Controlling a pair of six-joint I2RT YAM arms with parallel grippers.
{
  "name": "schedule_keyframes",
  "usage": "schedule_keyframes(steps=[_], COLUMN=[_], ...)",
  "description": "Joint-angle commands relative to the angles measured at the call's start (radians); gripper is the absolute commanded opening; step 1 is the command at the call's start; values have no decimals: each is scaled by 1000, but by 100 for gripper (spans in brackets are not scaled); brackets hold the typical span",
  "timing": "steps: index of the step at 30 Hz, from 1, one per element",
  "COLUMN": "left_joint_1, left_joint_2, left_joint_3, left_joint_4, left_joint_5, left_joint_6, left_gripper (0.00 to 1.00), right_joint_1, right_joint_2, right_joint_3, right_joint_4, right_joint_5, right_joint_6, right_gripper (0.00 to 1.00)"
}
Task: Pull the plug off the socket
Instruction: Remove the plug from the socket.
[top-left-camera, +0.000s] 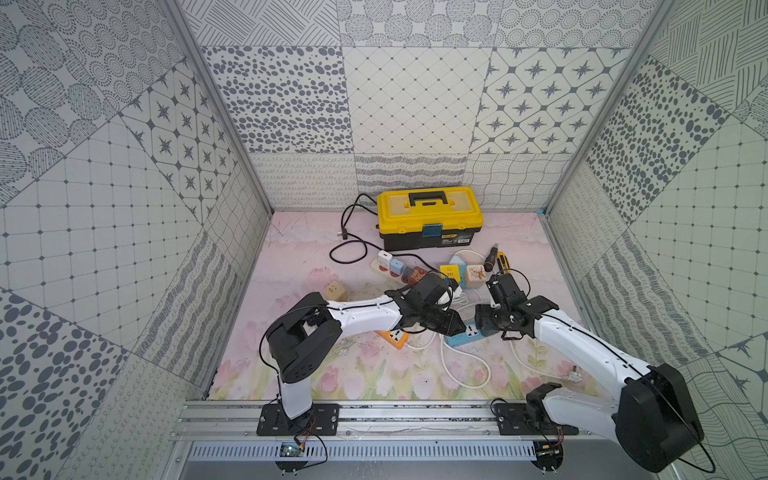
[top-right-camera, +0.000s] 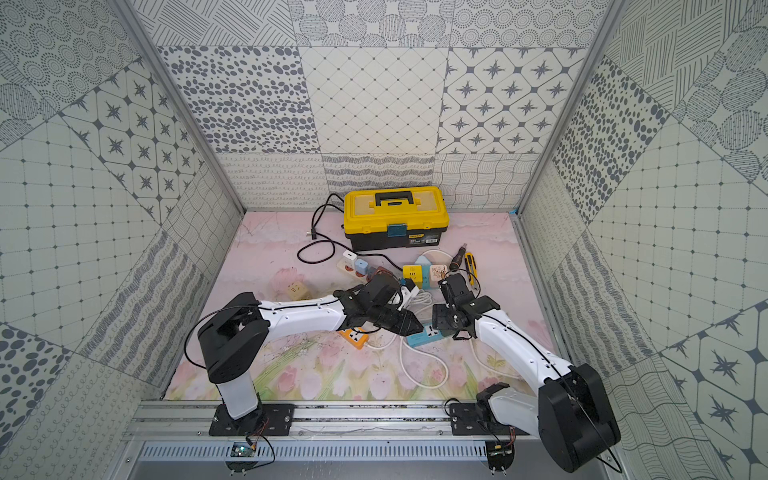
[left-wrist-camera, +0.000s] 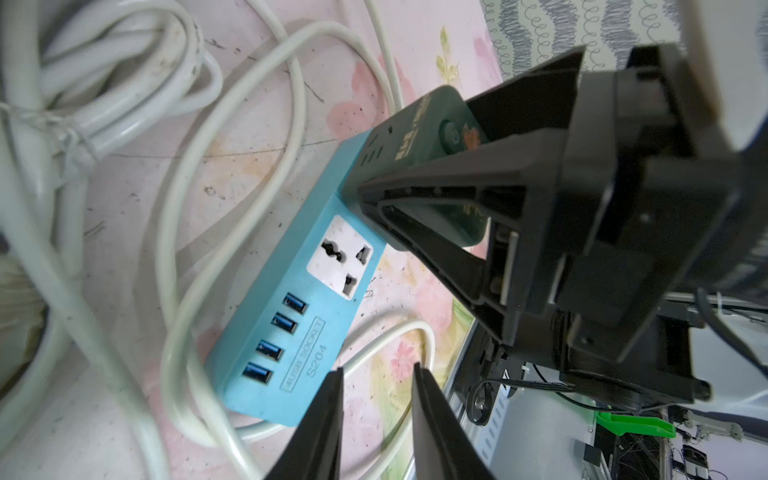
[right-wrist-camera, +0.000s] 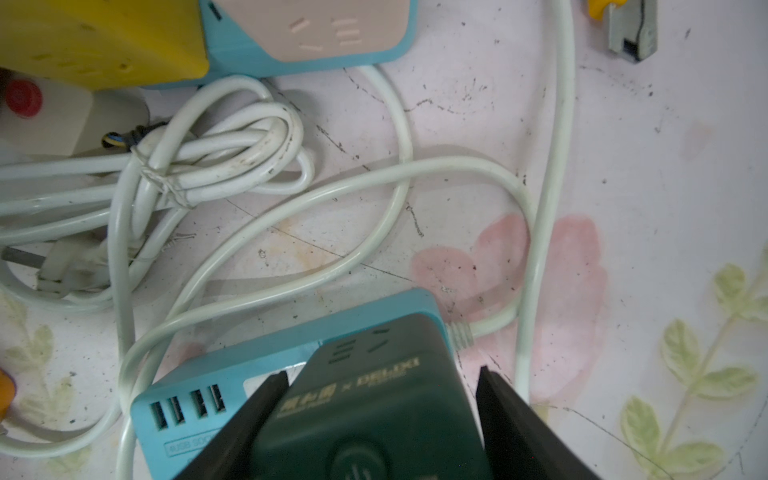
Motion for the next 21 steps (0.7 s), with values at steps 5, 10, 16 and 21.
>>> schedule_keyframes(steps=[5, 10, 16, 21], left_joint_1=[-12, -14, -9, 16], left_joint_2=[101, 172, 216, 244], left_joint_3=[69, 112, 120, 90], left_joint_4=[51, -4, -57, -84], left_joint_5=[87, 30, -34, -43], left_joint_6=[-80, -107, -129, -166], left_gripper=[14, 13, 13, 13], right_joint_1=[4, 3, 4, 131], right_joint_2=[-26, -30, -29, -35], right_joint_3=[-9, -11, -13, 39], right_joint_4=[28, 29, 38, 19], right_joint_5=[-15, -13, -32, 79], right_joint_6=[4, 4, 8, 6], right_gripper=[53, 53, 52, 48])
